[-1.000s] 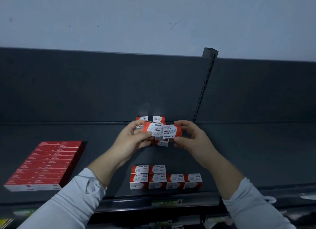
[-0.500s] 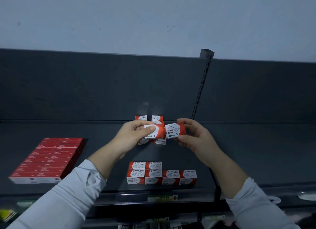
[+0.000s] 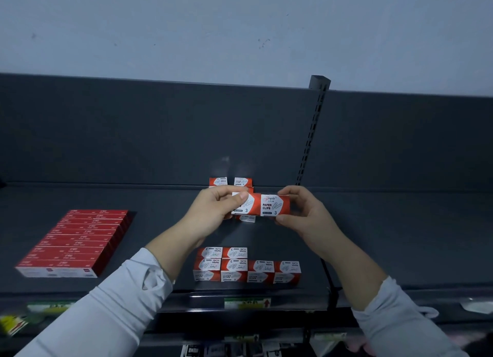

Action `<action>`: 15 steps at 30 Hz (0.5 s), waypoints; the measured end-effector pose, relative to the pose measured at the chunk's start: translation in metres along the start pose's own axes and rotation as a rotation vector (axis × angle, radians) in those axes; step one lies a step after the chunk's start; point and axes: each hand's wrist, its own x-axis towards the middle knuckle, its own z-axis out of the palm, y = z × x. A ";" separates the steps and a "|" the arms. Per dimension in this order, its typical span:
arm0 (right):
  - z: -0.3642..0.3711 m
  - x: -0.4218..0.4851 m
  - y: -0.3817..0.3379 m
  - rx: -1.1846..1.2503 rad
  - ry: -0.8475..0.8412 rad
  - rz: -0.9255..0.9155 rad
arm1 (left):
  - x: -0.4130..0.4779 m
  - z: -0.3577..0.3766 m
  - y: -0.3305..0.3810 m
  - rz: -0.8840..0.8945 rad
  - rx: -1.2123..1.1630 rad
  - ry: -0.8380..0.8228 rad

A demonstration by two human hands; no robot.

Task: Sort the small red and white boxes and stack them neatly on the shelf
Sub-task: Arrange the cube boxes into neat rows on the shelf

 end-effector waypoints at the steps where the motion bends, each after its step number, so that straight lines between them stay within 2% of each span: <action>1: -0.001 -0.001 0.000 -0.011 0.005 0.000 | 0.000 0.001 0.000 -0.002 0.004 0.002; 15: -0.016 -0.006 0.001 -0.008 0.043 0.029 | 0.004 0.015 -0.004 -0.001 0.038 0.007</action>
